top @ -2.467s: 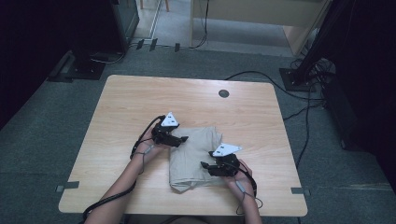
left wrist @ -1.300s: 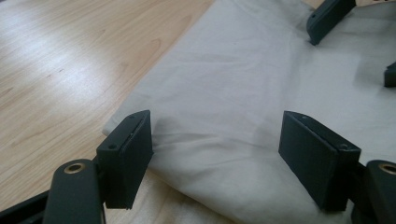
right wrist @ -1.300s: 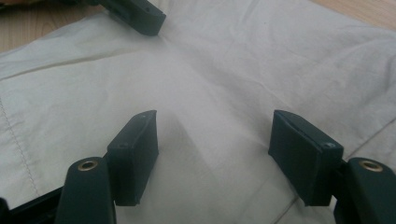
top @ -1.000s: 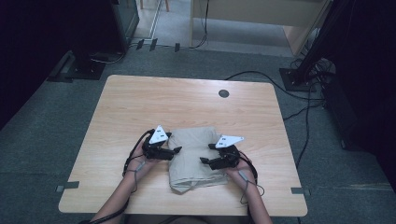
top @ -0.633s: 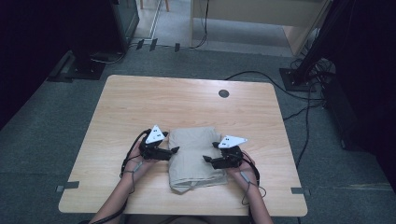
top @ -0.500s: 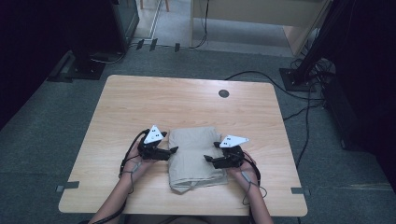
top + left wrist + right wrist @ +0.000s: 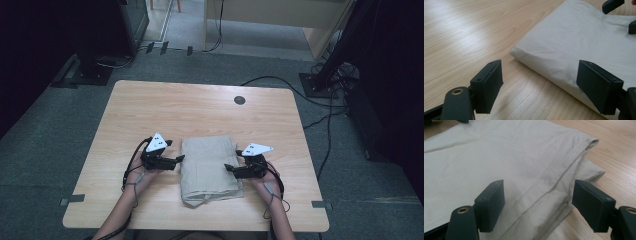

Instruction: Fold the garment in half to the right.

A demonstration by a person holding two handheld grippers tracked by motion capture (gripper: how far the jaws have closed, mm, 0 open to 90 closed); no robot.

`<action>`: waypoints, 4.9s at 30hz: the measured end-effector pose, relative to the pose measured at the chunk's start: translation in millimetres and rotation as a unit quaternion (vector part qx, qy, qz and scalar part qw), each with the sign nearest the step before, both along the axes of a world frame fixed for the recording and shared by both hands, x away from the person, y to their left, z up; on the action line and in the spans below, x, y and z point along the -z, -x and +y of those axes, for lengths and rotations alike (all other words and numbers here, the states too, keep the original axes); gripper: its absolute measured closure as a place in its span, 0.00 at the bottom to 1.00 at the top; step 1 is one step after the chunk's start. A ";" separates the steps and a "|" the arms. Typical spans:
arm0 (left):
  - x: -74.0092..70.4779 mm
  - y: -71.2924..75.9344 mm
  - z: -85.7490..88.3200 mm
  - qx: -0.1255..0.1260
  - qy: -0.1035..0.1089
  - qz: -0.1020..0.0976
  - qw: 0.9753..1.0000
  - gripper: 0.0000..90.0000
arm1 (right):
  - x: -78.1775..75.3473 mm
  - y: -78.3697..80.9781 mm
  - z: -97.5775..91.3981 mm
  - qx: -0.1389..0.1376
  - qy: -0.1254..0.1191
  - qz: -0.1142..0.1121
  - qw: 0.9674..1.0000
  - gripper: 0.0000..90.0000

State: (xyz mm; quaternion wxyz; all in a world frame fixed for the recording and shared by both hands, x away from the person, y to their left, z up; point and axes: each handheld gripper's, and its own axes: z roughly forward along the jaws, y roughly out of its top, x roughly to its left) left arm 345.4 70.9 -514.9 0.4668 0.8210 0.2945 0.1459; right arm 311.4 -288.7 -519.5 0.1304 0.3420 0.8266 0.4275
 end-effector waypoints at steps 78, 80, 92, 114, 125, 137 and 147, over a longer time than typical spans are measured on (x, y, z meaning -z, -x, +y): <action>5.7 -14.0 47.2 -0.049 -0.011 0.023 0.998 0.24 | 4.1 -6.2 -64.5 0.092 -0.005 -0.006 0.996 0.26; 5.7 -14.2 48.3 -0.051 -0.010 0.024 0.998 0.24 | 4.1 -6.3 -65.7 0.095 -0.005 -0.005 0.995 0.26; 5.7 -15.5 54.4 -0.060 -0.008 0.026 0.998 0.24 | 4.4 -6.9 -70.9 0.104 -0.001 -0.003 0.995 0.26; 5.8 -16.9 60.8 -0.068 -0.011 0.027 0.997 0.24 | 4.7 -7.9 -79.1 0.122 0.003 0.003 0.992 0.26; 5.7 -16.9 60.8 -0.068 -0.011 0.027 0.997 0.24 | 4.9 -8.2 -78.5 0.120 0.006 0.003 0.993 0.26; 6.1 -16.9 59.3 -0.069 -0.016 0.029 0.997 0.24 | 4.8 -8.2 -78.2 0.120 0.008 0.004 0.993 0.26; 6.1 -17.4 59.2 -0.068 -0.018 0.030 0.997 0.24 | 5.0 -8.4 -77.9 0.119 0.010 0.003 0.993 0.26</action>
